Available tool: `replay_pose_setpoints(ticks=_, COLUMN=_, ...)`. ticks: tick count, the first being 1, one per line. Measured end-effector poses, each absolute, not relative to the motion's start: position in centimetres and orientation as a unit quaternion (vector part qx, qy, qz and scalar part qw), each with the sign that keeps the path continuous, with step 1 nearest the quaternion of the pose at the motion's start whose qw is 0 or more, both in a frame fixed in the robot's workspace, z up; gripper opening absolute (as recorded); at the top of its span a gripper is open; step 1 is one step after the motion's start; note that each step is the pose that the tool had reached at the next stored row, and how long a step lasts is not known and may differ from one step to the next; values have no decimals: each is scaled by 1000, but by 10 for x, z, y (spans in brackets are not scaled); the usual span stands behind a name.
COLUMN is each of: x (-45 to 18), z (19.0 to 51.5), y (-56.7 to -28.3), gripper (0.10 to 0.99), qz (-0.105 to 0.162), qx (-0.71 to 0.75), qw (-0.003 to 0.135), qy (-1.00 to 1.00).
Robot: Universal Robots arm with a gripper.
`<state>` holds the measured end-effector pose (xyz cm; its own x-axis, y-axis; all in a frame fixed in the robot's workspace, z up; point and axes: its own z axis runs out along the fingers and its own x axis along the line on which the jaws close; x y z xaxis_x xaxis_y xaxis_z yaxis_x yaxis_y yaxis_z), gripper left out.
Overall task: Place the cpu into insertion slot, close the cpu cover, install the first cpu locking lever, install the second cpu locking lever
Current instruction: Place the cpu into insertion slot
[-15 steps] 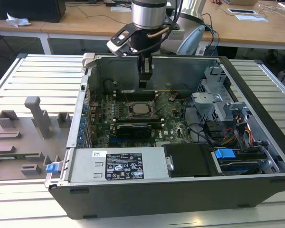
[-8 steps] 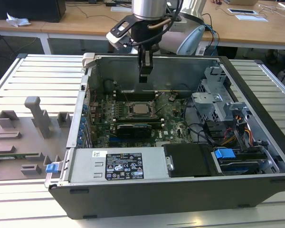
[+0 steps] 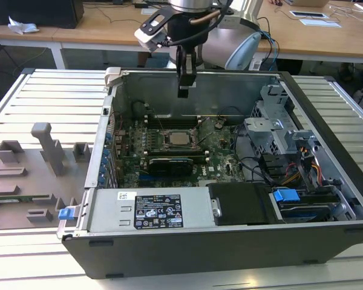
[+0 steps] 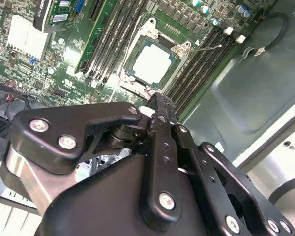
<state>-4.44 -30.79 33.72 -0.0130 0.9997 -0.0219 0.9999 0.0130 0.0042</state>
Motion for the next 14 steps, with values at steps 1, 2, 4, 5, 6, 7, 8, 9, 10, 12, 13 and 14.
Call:
replay_pose_setpoints(ticks=1, x=-44, z=343, y=-308, gripper=106, qz=-6, qx=702, qw=9, qy=712)
replay_pose_setpoints(ticks=2, x=-44, z=351, y=-308, gripper=106, qz=-6, qx=702, qw=9, qy=712)
replay_pose_setpoints(ticks=4, x=-44, z=356, y=-308, gripper=106, qz=-6, qx=702, qw=9, qy=712)
replay_pose_setpoints(ticks=5, x=-44, z=357, y=-308, gripper=106, qz=-6, qx=702, qw=9, qy=712)
replay_pose_setpoints(ticks=6, x=-44, z=357, y=-308, gripper=106, qz=-6, qx=702, qw=9, qy=712)
replay_pose_setpoints(ticks=7, x=-44, z=357, y=-308, gripper=106, qz=-6, qx=702, qw=9, qy=712)
replay_pose_setpoints(ticks=8, x=-44, z=357, y=-308, gripper=106, qz=-6, qx=702, qw=9, qy=712)
replay_pose_setpoints(ticks=9, x=-44, z=357, y=-308, gripper=106, qz=-6, qx=702, qw=9, qy=712)
replay_pose_setpoints(ticks=10, x=-44, z=358, y=-308, gripper=106, qz=-6, qx=702, qw=9, qy=712)
replay_pose_setpoints(ticks=12, x=-44, z=358, y=-308, gripper=106, qz=-6, qx=702, qw=9, qy=712)
replay_pose_setpoints(ticks=13, x=-44, z=358, y=-308, gripper=106, qz=-6, qx=702, qw=9, qy=712)
replay_pose_setpoints(ticks=14, x=-44, z=358, y=-308, gripper=106, qz=-6, qx=702, qw=9, qy=712)
